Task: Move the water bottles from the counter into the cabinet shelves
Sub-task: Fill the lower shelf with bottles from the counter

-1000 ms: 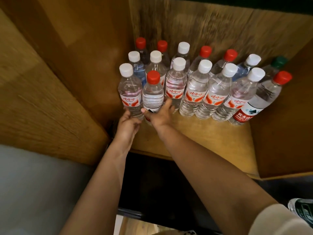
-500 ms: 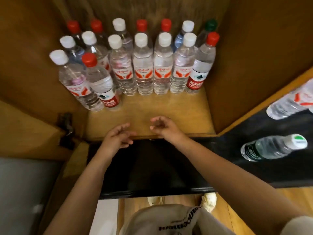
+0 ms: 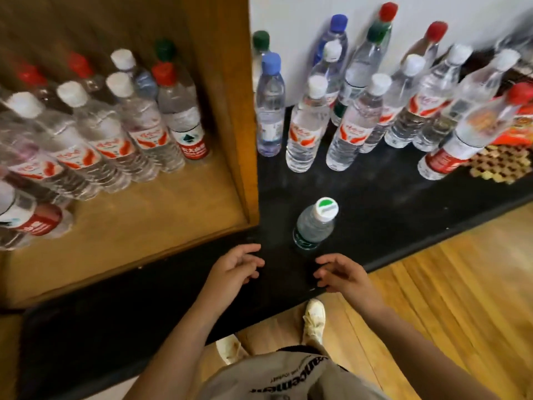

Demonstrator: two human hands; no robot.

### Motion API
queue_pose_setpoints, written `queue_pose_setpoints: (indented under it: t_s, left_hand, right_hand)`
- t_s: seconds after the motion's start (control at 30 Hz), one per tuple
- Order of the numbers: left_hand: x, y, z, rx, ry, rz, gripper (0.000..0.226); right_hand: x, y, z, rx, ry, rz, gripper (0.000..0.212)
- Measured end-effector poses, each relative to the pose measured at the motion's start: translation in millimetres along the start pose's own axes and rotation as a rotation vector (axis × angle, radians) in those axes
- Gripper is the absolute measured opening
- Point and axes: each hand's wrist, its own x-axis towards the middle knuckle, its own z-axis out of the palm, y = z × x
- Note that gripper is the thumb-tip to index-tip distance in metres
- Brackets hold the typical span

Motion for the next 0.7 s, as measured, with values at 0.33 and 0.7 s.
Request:
queue_pose_setpoints:
  t_s: [0.33,0.7]
  left_hand:
    - [50,33,108,-0.099,0.137,0.213,0.102]
    - [52,33,130,-0.171,0.368,0.233,0.068]
  right_hand:
    - [57,-27,-104,0.098,0.306,-0.165,0.031]
    - [163,-106,-118,0.117,0.374,-0.458,0.086]
